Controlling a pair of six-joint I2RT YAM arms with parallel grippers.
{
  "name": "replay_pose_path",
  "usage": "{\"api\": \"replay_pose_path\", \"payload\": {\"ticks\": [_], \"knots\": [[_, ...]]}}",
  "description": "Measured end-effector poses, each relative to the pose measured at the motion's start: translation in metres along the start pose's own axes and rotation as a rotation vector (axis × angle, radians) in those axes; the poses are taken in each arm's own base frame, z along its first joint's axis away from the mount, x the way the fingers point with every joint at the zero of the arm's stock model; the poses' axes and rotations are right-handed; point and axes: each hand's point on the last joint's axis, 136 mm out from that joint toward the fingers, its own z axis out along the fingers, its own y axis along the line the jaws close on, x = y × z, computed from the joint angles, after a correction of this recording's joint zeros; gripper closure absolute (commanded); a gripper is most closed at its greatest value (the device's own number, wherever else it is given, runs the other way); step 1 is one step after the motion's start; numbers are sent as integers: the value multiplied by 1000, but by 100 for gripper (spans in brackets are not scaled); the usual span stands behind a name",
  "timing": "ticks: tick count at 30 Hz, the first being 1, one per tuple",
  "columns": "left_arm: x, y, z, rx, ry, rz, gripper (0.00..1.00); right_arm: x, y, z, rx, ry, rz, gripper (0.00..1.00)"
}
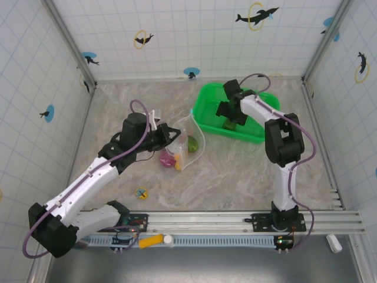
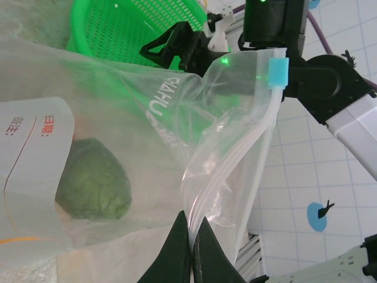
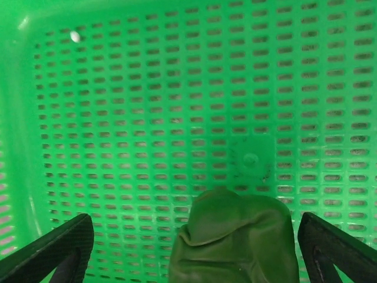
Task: Place the food in the zip-top bag and seal the zipper
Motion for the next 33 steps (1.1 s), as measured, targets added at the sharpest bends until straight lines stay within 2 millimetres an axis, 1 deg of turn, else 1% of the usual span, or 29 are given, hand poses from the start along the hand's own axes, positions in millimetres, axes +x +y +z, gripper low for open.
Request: {"api": "replay_pose_path", "payload": {"ticks": [6, 8, 9, 10, 15, 20, 22, 23, 27, 33], "knots": [[-2, -7, -4, 29, -13, 12, 100, 8, -5, 6, -1, 29, 43, 19], [-2, -8, -5, 33, -13, 13, 100, 9, -6, 8, -1, 38, 53, 20], [-2, -8, -5, 34, -13, 13, 100, 10, -6, 9, -2, 42, 58, 26], [-2, -9, -5, 35, -12, 14, 100, 10, -6, 10, -4, 43, 58, 29], [-2, -10, -6, 38, -14, 15, 100, 8, -4, 10, -20, 41, 71, 33], [-2, -10, -6, 38, -14, 15, 100, 8, -8, 12, -18, 40, 74, 35], [-2, -10, -6, 38, -14, 15, 100, 10, -14, 13, -11, 43, 74, 43], [-2, -10, -6, 38, -14, 14, 100, 12, -18, 13, -8, 44, 72, 44], [-2, -11, -8, 40, -17, 16, 100, 12, -29, 5, -5, 37, 76, 45], [-3, -14, -12, 52, -27, 18, 100, 5, -33, -9, -14, 3, 56, 47]]}}
